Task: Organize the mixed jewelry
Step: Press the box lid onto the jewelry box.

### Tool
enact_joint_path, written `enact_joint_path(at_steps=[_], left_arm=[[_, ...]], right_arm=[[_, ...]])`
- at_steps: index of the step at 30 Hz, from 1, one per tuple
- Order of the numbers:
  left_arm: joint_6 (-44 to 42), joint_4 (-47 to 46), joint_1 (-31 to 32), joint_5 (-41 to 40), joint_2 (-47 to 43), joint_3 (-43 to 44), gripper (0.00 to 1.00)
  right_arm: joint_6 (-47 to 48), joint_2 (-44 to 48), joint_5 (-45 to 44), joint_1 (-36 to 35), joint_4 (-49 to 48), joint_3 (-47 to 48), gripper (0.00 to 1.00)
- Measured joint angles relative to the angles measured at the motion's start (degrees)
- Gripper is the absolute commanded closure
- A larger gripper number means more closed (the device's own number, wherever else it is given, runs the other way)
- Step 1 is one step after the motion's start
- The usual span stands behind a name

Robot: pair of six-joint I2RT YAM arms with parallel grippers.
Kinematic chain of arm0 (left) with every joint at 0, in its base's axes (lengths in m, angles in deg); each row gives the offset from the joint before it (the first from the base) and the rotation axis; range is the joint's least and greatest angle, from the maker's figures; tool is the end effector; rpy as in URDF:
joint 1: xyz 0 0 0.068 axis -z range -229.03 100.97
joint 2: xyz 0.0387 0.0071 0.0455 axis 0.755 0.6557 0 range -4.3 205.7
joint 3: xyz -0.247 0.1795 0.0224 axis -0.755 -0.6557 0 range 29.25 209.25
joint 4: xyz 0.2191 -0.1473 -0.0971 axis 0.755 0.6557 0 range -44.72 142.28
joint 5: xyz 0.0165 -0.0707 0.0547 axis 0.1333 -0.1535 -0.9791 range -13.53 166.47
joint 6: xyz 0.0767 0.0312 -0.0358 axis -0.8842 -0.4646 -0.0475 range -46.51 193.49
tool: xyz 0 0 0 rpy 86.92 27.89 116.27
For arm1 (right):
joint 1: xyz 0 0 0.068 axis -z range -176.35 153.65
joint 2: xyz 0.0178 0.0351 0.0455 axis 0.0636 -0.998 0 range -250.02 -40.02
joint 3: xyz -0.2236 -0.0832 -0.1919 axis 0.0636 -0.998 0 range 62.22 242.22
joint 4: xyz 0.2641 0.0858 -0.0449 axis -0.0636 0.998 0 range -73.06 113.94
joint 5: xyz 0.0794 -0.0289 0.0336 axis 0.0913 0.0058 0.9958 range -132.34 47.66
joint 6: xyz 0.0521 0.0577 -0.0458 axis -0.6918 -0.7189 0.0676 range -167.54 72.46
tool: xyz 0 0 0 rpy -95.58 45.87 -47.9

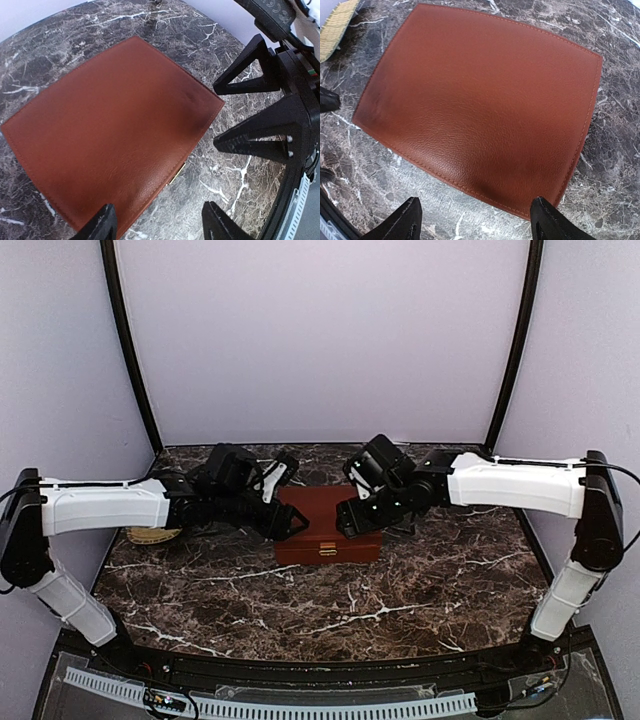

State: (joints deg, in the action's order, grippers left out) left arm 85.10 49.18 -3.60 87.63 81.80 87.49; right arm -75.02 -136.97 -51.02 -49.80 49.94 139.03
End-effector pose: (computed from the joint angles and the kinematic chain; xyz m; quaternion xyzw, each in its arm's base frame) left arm 0.2648 -0.2910 0.2592 0.2981 0.8181 -0.3059 0.3850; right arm 0.2592 0.3291 0.2515 -0.1892 0.9271 0.1501 0.2865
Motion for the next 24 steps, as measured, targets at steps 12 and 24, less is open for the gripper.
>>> enact_joint_path(at_steps=[12,24], left_arm=[[1.95,-1.73,2.1,-1.79,8.5,2.8,0.45],[4.37,-6.34,2.27,-3.82,9.35,-0.48,0.49]], right_arm=[[-1.99,-4.37,-2.67,-1.09,-0.5,0.0,0.26],[-3.48,-5.92,-4.9,-2.25,-1.42,-0.24,0.26]])
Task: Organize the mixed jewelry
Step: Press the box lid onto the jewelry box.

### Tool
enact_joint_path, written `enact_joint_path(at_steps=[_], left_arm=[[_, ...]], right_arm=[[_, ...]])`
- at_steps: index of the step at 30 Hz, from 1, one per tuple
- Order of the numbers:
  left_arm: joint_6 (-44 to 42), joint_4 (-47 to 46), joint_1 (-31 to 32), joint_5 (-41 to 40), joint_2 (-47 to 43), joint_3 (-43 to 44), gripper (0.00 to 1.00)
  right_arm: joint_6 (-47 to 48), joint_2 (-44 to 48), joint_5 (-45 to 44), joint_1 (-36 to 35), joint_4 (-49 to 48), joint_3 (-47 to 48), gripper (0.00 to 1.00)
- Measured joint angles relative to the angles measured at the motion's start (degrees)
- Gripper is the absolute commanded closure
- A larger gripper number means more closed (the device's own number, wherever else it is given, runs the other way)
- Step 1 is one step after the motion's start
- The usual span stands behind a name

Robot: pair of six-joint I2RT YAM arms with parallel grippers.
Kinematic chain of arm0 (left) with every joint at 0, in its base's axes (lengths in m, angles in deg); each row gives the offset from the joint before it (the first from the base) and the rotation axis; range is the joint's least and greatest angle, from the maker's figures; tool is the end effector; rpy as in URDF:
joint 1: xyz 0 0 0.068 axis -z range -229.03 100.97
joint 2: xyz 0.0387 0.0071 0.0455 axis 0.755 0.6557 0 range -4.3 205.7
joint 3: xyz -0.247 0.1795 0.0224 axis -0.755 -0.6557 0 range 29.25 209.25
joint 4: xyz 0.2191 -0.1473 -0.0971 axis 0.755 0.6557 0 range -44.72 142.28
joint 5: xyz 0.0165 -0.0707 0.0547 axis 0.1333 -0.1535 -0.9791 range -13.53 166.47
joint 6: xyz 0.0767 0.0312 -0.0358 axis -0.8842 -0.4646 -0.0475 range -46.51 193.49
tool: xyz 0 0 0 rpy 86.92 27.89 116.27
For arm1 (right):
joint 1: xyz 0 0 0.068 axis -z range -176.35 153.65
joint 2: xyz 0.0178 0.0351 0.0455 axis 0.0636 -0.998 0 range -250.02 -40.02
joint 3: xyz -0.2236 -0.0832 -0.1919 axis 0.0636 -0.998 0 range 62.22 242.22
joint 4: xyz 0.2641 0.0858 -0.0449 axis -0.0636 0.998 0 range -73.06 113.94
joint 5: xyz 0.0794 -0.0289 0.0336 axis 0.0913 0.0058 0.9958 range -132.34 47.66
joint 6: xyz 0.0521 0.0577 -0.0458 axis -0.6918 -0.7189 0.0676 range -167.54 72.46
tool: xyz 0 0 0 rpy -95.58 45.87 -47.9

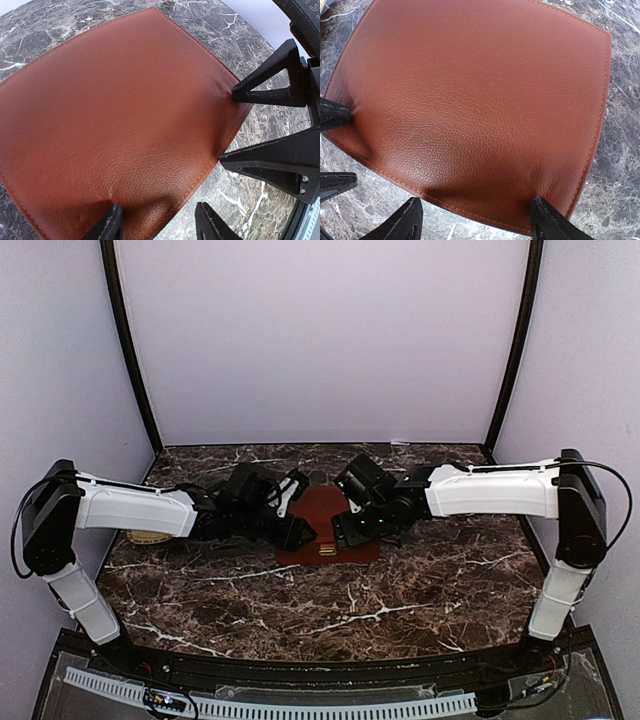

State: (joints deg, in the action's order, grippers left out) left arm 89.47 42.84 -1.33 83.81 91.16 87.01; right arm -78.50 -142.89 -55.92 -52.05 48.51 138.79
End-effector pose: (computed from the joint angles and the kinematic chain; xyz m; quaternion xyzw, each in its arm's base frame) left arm 0.2759 -0.3185 0.2063 0.2705 0.8445 -0.2903 0.3598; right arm 0.2594 0.3467 0.2113 -0.1724 0.9390 0.1061 0.2780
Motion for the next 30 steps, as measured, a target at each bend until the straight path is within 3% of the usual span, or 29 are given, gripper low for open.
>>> enact_joint_path(at_steps=[12,22,30], left_arm=[[3.15,-8.39,0.57,-1.44,-0.68,-5.01,0.49],[3.96,-13.29,1.33,-3.91,-3.58,-7.69,0.29],[2.8,-16.81,-3.8,-1.81,-0.76,-0.68,0.26]], right_arm=[[-2.6,0.5,-2.99,-0.96,-3.76,-2.58,0.24],[-3.98,2.89,-2.91,-0.66,-8.37,-5.51,0.11],[-0.76,4.48,-0.61,6.05,-17.92,-6.67,0.09]])
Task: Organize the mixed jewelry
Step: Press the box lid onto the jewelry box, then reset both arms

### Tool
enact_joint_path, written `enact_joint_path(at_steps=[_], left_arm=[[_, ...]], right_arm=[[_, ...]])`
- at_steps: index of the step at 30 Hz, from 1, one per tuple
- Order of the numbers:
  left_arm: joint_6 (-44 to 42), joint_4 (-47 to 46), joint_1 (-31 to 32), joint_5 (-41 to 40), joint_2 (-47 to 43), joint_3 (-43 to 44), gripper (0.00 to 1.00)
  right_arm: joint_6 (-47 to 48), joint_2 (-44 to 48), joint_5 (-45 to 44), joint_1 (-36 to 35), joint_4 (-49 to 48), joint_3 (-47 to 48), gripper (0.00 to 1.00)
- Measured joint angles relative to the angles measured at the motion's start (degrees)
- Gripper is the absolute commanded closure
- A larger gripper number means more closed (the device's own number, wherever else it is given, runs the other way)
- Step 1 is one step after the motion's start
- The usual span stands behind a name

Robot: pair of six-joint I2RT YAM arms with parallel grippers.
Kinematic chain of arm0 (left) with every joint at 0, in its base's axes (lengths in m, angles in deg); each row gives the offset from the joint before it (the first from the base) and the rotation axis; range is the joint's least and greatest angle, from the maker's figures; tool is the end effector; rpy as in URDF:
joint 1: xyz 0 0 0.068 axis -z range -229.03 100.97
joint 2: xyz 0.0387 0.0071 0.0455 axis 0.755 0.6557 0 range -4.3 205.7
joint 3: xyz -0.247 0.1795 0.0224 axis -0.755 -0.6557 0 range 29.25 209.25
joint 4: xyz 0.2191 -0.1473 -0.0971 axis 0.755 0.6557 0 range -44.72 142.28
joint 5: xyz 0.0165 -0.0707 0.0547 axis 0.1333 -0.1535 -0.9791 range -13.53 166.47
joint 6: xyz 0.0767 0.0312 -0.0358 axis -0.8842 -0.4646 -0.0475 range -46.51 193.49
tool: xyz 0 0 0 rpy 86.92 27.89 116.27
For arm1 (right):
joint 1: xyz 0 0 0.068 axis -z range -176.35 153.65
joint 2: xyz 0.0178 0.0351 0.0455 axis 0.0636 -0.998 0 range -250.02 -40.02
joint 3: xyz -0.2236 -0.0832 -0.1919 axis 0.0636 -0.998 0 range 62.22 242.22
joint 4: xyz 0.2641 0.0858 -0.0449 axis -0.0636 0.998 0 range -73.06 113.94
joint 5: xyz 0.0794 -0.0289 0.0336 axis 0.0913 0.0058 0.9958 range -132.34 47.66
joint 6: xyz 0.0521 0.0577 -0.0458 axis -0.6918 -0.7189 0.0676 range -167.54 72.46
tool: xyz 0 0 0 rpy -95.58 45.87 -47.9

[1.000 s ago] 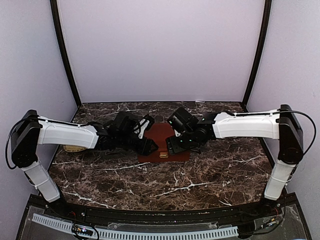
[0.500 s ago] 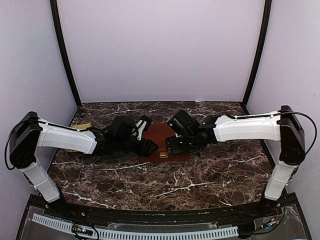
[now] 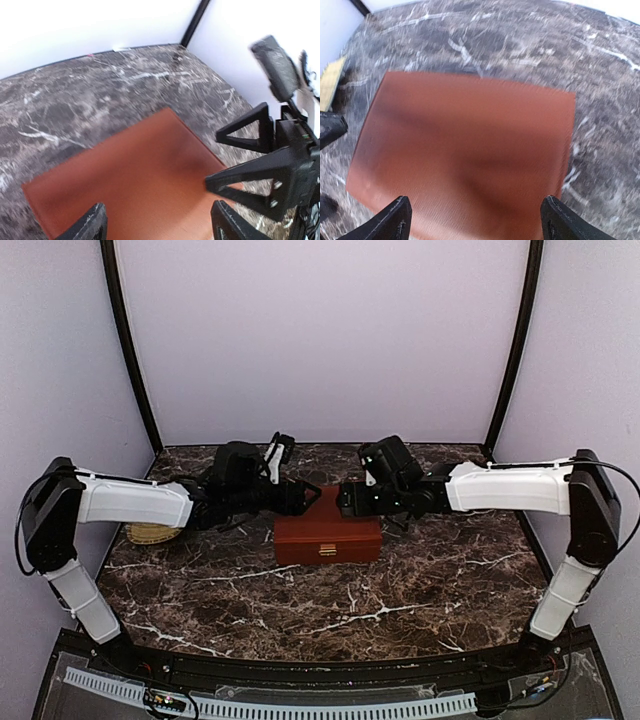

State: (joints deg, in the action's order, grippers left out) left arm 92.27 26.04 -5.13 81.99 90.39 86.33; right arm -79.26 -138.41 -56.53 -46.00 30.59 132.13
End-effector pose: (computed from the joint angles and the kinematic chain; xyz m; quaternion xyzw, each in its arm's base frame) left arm 0.3104 -0.3094 0.2473 0.2036 0.7844 -0.3374 0.4789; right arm 0.2992 0.3216 0.2326 -0.0918 0.9037 0.1770 0.3790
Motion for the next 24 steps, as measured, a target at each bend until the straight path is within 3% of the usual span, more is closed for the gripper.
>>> enact_joint_path(at_steps=[7,12,20,24], left_arm=[[-0.42,-3.69,-13.42,4.17,7.45,2.67,0.24],[-1.81,-5.42,-24.3,4.83,6.64,-0.96,0.23],[-3.08,-8.96,-43.12,4.96,-8.55,-15.43,0.16],[-4.2,-13.57,-48.0,2.01,-18.62,-23.54,0.15]], right_arm=[[5.92,0.17,2.71,11.37,-11.3,-4.24,0.09],[10.56,2.36,4.2,21.55,-17.97,-11.21,0.09],[15.65,11.74,6.45,39.15,-27.56,-25.29,0.09],[16.92,19.19,8.57,46.69,-33.86,-33.64,0.08]])
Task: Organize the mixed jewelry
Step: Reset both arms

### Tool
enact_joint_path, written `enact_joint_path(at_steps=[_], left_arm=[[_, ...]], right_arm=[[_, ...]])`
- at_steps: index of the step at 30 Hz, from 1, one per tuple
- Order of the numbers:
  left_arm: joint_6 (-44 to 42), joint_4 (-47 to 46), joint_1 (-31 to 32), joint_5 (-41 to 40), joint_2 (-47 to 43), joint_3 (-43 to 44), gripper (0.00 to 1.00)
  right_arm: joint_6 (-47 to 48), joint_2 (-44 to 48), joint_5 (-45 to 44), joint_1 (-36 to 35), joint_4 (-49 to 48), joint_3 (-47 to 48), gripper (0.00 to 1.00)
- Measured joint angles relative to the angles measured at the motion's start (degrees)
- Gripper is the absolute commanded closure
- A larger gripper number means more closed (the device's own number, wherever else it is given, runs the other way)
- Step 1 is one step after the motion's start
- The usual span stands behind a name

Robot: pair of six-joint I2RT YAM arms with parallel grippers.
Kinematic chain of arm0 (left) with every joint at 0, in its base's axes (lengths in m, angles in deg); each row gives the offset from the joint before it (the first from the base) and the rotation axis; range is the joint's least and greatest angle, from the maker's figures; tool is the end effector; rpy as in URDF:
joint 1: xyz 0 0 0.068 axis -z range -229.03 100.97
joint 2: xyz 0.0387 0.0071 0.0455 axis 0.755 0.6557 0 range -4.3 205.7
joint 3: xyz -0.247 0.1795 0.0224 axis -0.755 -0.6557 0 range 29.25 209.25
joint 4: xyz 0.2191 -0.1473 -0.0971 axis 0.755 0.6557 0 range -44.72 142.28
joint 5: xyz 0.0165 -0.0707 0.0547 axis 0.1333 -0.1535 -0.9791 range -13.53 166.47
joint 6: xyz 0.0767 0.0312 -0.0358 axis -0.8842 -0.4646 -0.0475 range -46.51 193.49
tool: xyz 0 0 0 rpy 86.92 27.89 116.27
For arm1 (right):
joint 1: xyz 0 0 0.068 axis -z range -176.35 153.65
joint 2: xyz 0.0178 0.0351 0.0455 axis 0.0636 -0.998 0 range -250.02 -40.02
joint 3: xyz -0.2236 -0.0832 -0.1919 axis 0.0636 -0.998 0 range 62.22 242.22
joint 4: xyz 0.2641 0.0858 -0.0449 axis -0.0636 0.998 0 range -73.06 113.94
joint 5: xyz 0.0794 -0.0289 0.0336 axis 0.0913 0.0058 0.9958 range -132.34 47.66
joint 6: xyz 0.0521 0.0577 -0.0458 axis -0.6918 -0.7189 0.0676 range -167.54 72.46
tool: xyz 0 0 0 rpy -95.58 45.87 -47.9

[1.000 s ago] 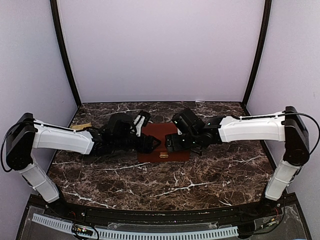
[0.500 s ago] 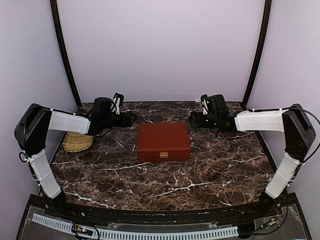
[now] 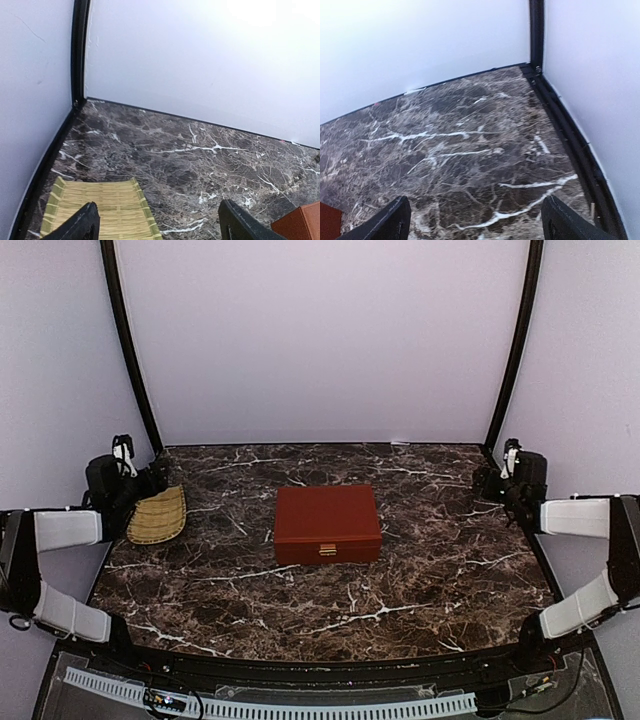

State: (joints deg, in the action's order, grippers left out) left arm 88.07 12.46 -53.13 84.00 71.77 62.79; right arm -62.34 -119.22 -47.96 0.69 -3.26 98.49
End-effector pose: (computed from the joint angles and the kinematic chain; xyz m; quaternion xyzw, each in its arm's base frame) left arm 0.3364 0.0135 0.2414 -0.0821 0.7595 -0.1087 0.6361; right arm 0.3420 0.0097 0.2098 0.1128 0.8243 0.0451 0.5530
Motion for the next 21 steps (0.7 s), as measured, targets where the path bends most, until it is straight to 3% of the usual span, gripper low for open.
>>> enact_joint_path(at_steps=[3,8,21], left_arm=[[-1.99,-5.99,-0.39,-1.9,-5.33,-7.67,0.14],[-5.25,-14.16,-0.22,-4.5,-5.6,-17.81,0.12],[-9.94,-23.08,-0.22,-5.2,0.61,-18.69,0.12]], right_arm=[[0.5,4.17,1.79,5.35,-7.26,-6.43,0.09],[2.12,5.79,1.99,8.72,-18.82,-15.91,0.08],[5.97,0.92,2.82,9.03,-35.1,-20.15,0.09]])
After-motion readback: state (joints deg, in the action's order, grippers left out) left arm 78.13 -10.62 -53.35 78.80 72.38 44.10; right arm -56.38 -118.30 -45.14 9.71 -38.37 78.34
